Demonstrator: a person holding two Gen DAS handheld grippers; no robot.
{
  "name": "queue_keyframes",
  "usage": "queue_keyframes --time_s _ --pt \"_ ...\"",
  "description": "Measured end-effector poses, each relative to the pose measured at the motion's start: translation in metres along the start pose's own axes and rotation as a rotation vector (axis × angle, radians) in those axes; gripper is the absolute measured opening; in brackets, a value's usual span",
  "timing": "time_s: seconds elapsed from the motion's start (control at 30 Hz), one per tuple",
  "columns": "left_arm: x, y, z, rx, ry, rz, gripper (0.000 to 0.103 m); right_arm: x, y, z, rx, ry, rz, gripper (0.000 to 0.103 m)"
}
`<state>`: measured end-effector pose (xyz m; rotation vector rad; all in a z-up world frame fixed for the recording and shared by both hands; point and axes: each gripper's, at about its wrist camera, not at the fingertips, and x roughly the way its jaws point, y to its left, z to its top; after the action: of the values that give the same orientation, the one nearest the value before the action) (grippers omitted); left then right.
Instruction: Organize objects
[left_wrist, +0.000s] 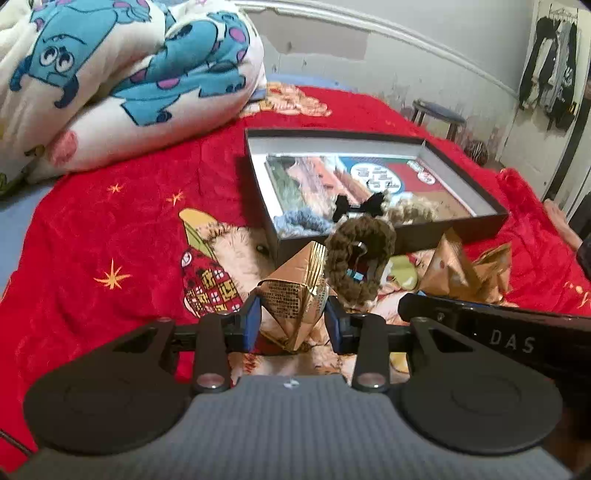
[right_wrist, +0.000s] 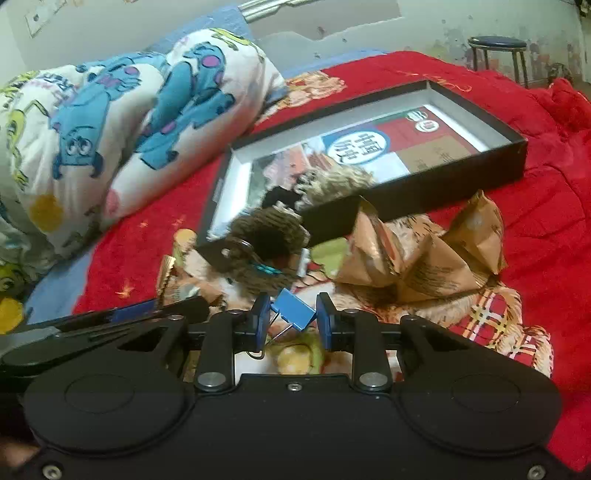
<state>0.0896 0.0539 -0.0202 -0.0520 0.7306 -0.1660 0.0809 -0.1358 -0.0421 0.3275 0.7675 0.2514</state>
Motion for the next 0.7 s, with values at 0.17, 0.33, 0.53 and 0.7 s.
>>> queue_keyframes --time_s 0.17,0.33,0.53,0.7 --pt "-0.005 -0.003 0.001 0.009 -0.019 0.008 0.041 -0.014 0.007 0.008 -0.006 -0.014 0.027 0.026" --pt "-0.013 -0.002 0.004 -0.017 -0.033 -0.017 0.041 -0.024 0.014 0.011 -0.022 -0.019 0.038 0.026" --pt "-0.028 -0.004 0.008 -0.04 -0.057 -0.048 0.041 -0.039 0.023 0.016 -0.066 -0.02 0.046 0.026" --pt "-0.036 -0.008 0.014 -0.046 -0.061 -0.056 0.041 -0.056 0.024 0.03 -0.064 -0.038 0.064 0.026"
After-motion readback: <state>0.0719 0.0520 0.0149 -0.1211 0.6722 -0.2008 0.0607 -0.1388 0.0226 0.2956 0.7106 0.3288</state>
